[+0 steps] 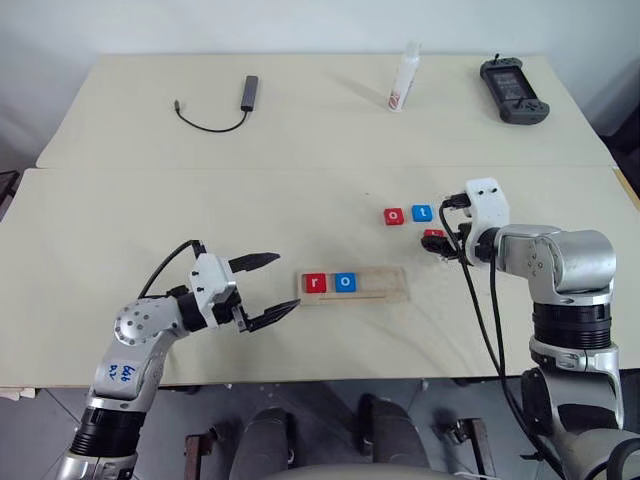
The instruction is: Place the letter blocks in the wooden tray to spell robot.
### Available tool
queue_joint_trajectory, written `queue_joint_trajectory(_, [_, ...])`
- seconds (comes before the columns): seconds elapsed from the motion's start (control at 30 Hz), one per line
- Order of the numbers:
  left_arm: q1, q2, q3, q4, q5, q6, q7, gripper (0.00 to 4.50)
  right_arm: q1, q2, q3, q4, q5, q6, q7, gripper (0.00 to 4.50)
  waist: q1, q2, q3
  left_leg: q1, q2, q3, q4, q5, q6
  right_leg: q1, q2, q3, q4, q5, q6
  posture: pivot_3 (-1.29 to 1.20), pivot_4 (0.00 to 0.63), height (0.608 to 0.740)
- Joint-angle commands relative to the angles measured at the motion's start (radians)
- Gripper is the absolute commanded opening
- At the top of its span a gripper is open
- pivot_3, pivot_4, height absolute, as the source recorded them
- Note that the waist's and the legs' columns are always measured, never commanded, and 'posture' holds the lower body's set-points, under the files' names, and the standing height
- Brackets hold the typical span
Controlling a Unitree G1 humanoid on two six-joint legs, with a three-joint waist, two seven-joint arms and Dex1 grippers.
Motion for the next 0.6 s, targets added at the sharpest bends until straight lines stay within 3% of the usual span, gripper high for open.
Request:
queue_joint_trajectory(0.03, [-0.015, -0.001, 0.0, -0.022, 0.0, -0.021, -0.006, 4.5, 0.007, 0.013, -0.013, 0.0, -0.003, 0.007, -0.018, 2.45, -0.001, 0.0, 0.0, 0.0, 0.0, 0.0, 0.0, 0.0, 0.0, 0.0, 0.0, 0.0, 0.0, 0.0, 0.0, 0.0, 0.15, 0.74])
queue_joint_trajectory(0.13, [-0.02, -0.002, -0.003, -0.019, 0.001, -0.023, -0.01, 4.5, 0.014, 0.017, -0.016, -0.015, 0.001, 0.014, -0.024, 1.48, -0.002, 0.0, 0.0, 0.0, 0.0, 0.0, 0.0, 0.0, 0.0, 0.0, 0.0, 0.0, 0.0, 0.0, 0.0, 0.0, 0.15, 0.74])
queue_joint_trajectory(0.33, [-0.041, -0.012, -0.024, 0.008, 0.004, -0.03, -0.029, 4.5, 0.049, -0.025, -0.029, -0.123, 0.021, 0.048, -0.004, 1.46, 0.002, 0.0, 0.0, 0.0, 0.0, 0.0, 0.0, 0.0, 0.0, 0.0, 0.0, 0.0, 0.0, 0.0, 0.0, 0.0, 0.15, 0.74])
queue_joint_trajectory(0.47, [-0.072, -0.034, -0.054, 0.05, 0.005, -0.046, -0.056, 4.5, 0.107, -0.069, -0.092, -0.301, 0.048, 0.198, 0.002, 1.46, 0.006, 0.0, 0.0, -0.001, 0.0, -0.001, -0.001, 0.0, 0.0, 0.0, 0.0, 0.0, -0.001, 0.0, 0.0, 0.0, 0.15, 0.74])
queue_joint_trajectory(0.6, [-0.105, -0.075, -0.073, 0.09, 0.002, -0.055, -0.066, 4.5, 0.195, -0.079, -0.154, -0.427, 0.092, 0.233, -0.021, 1.46, 0.004, 0.0, 0.0, -0.001, 0.0, -0.001, 0.0, 0.0, 0.0, 0.0, 0.0, 0.0, -0.001, 0.0, 0.0, 0.0, 0.15, 0.74])
